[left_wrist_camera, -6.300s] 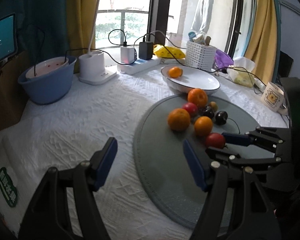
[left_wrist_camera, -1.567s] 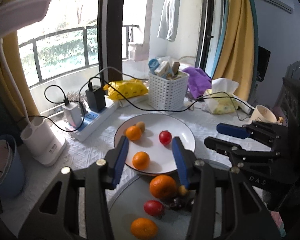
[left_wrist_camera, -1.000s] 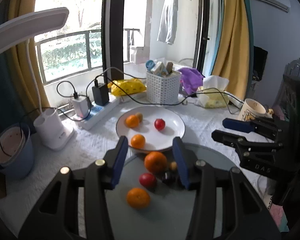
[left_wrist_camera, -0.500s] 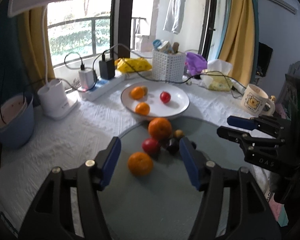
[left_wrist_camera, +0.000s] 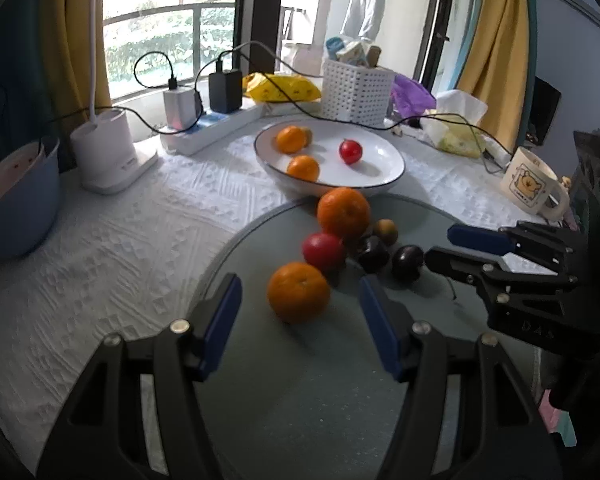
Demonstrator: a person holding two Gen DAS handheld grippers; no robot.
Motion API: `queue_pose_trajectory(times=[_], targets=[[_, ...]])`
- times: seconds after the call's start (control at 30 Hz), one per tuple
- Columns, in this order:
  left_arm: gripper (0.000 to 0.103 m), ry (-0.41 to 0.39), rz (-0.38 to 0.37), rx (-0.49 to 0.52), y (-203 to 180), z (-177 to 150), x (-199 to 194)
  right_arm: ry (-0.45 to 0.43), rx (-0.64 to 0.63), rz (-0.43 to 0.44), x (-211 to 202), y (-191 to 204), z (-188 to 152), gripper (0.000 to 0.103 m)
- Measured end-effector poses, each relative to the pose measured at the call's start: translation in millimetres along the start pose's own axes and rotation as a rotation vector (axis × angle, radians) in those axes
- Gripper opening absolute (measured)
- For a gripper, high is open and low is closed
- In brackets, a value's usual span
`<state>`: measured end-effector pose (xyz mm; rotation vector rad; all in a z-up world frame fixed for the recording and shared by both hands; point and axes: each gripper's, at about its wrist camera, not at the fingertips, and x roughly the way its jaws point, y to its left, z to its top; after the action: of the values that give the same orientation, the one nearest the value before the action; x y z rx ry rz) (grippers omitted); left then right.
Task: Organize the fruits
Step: 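Grasp a dark plum with the right gripper while the left gripper approaches an orange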
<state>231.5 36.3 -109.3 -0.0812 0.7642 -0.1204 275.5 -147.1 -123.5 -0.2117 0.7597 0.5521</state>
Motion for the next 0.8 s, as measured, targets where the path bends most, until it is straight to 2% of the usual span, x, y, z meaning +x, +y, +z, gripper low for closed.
queue_pose_trajectory(times=[0.33,0.63,0.8], targets=[[0.063,0.052,-0.003,-0.012,4.5,-1.9,22.3,0.049,-0.001,0.027,22.8,4.8,2.3,0.04],[0.063,0.098,0.018,-0.023,9.0,-1.6,35.8,0.082,-0.016,0.051,33.9,11.7,4.3,0.041],[0.062,0.104,0.043,0.005,3.7,-1.7,38.4,0.096,-0.024,0.057,36.6,13.5,3.9,0.041]])
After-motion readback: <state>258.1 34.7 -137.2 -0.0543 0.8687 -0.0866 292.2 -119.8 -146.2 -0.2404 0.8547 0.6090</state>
